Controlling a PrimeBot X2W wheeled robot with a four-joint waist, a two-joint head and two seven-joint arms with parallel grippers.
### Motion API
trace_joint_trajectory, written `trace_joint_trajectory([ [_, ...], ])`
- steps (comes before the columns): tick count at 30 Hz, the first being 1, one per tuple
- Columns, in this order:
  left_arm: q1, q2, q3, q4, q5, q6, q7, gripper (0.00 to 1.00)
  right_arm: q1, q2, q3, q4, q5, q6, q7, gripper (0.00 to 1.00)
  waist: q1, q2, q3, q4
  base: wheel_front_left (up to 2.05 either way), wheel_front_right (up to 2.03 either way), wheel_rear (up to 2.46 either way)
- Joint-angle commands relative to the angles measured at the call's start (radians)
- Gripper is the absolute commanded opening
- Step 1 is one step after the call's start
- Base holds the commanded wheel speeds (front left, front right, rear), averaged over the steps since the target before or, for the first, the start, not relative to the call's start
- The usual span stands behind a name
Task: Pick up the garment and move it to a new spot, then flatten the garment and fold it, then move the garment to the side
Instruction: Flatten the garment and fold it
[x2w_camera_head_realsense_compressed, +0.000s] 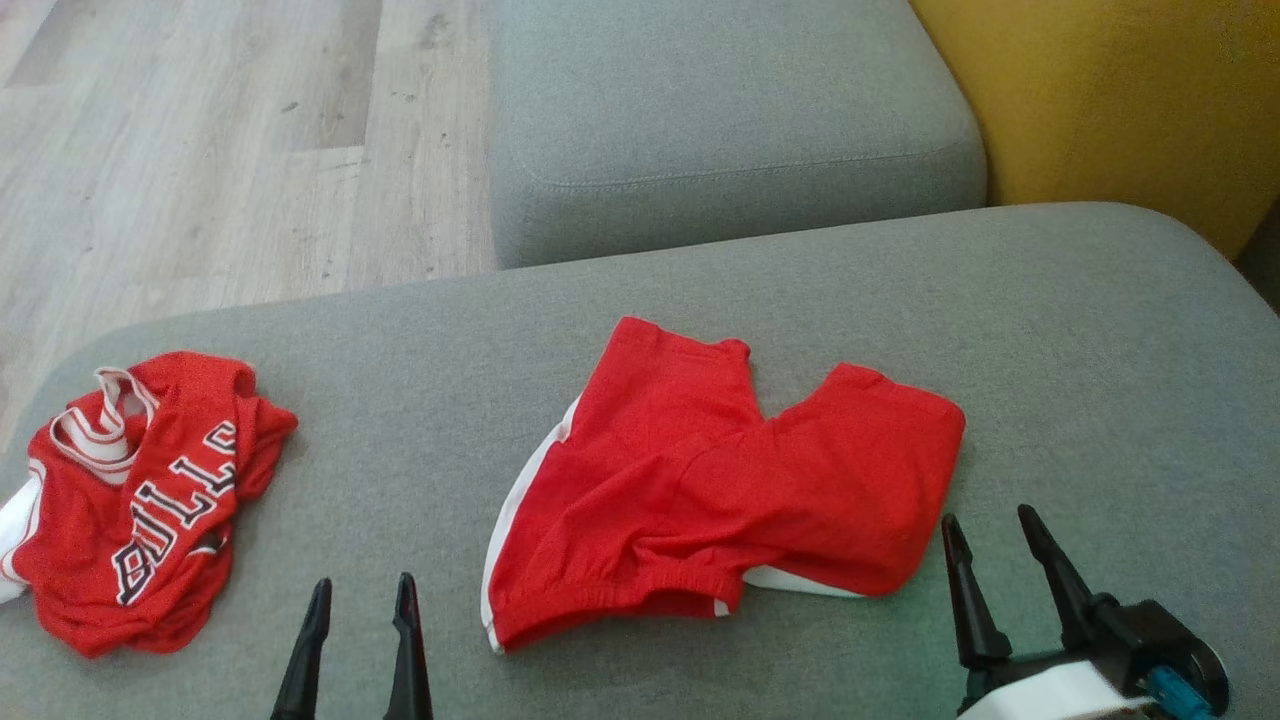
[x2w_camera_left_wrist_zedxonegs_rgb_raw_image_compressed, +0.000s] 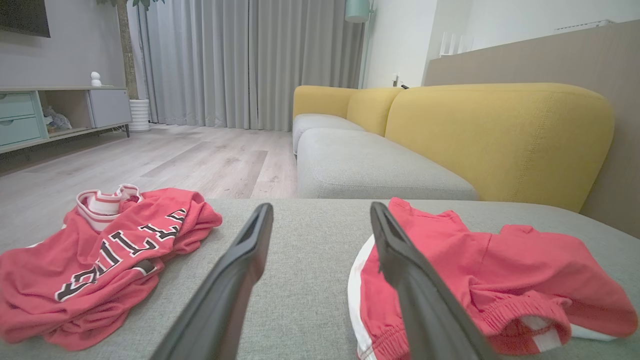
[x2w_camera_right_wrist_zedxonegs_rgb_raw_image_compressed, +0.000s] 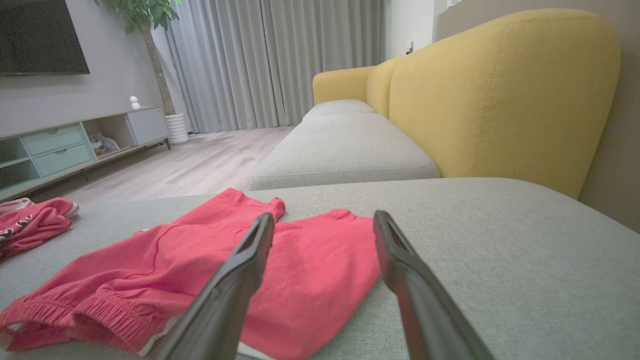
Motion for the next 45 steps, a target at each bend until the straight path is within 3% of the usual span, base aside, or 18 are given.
trace_joint_trajectory([
  [1, -0.026, -0.007, 0.031, -0.036, -0.001, 0.007, -0.009, 1.0, -0.024, -0.005, 0.028, -0.036, 0.004, -0.001, -0.004, 1.0, 0.0, 0.0, -0.001, 0.001, 0.0, 0.0, 0.0],
  [15, -0.025, -0.007, -0.004, -0.006, -0.003, -0.006, -0.009, 1.0, -0.03, -0.005, 0.031, -0.036, 0.0, -0.001, -0.004, 1.0, 0.0, 0.0, 0.009, 0.002, 0.0, 0.0, 0.0],
  [20, -0.055, -0.006, -0.115, 0.05, 0.046, -0.12, -0.009, 1.0, -0.039, -0.005, 0.035, -0.043, -0.001, -0.001, -0.004, 1.0, 0.0, 0.0, 0.035, -0.013, 0.0, 0.0, 0.0],
  [26, -0.176, 0.009, -0.297, 0.195, 0.115, -0.154, -0.01, 1.0, -0.074, -0.005, 0.057, -0.045, -0.011, -0.001, -0.004, 1.0, 0.0, 0.0, 0.092, -0.065, 0.0, 0.0, 0.0],
  [33, -0.345, 0.016, -0.519, 0.422, 0.064, -0.158, -0.01, 1.0, -0.105, -0.005, 0.08, -0.038, -0.013, -0.001, -0.004, 1.0, 0.0, 0.0, 0.143, -0.148, 0.0, 0.0, 0.0],
  [38, -0.44, 0.013, -0.503, 0.491, 0.056, -0.148, -0.01, 1.0, -0.13, -0.005, 0.088, -0.04, -0.009, -0.001, -0.004, 1.0, 0.0, 0.0, 0.182, -0.207, 0.0, 0.0, 0.0],
  [45, -0.501, 0.02, -0.477, 0.566, 0.108, -0.072, -0.01, 1.0, -0.15, -0.005, 0.101, -0.042, -0.003, -0.001, -0.004, 1.0, 0.0, 0.0, 0.216, -0.269, 0.0, 0.0, 0.0],
])
